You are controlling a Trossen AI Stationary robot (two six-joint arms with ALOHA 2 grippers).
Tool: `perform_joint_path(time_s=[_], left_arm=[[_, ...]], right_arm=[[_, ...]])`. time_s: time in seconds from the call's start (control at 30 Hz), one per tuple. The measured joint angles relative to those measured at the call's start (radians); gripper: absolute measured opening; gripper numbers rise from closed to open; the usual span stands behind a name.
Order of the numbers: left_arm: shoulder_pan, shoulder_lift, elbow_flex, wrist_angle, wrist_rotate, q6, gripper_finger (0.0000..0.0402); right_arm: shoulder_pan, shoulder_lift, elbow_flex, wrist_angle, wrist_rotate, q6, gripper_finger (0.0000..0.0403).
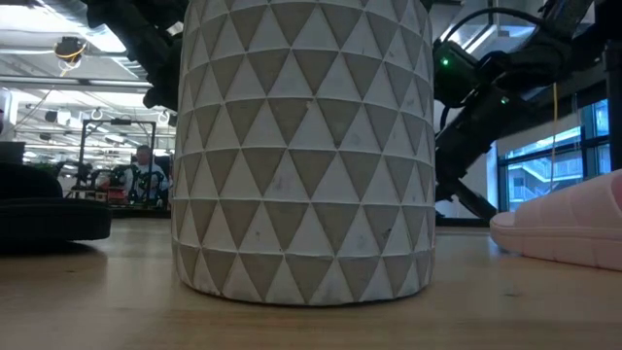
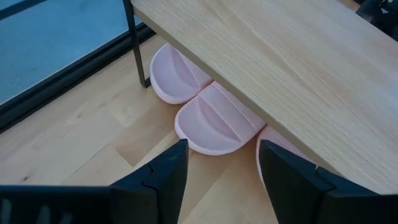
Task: Pick and place slides into the shelf
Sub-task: Put the pink slipper under the shelf
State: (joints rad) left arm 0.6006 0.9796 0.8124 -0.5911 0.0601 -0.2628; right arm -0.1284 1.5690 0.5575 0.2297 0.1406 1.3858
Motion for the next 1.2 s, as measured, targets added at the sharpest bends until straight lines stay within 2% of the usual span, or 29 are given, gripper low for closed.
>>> perform_joint_path(time_s=[0.3,0.77,1.1,1.2], left_arm=[[0.000,0.000,0.000,0.000,0.000,-0.001,0.0187],[0.000,0.000,0.000,0.000,0.000,-0.001,0.0187],[0.000,0.000,0.000,0.000,0.000,-0.001,0.0187],[0.000,0.000,0.000,0.000,0.000,-0.001,0.0187]], right_arm=[[0.000,-0.001,0.000,-0.001,-0.056,-0.007,0.0017],[0.001,0.000,0.001,-0.001,-0.041,-0.004,0.0017],[0.001,0.094,0.003,0.101,-0.030,0.001,0.0018],[0.001,0.105,0.004,0.105,-0.032,0.020,0.0033]])
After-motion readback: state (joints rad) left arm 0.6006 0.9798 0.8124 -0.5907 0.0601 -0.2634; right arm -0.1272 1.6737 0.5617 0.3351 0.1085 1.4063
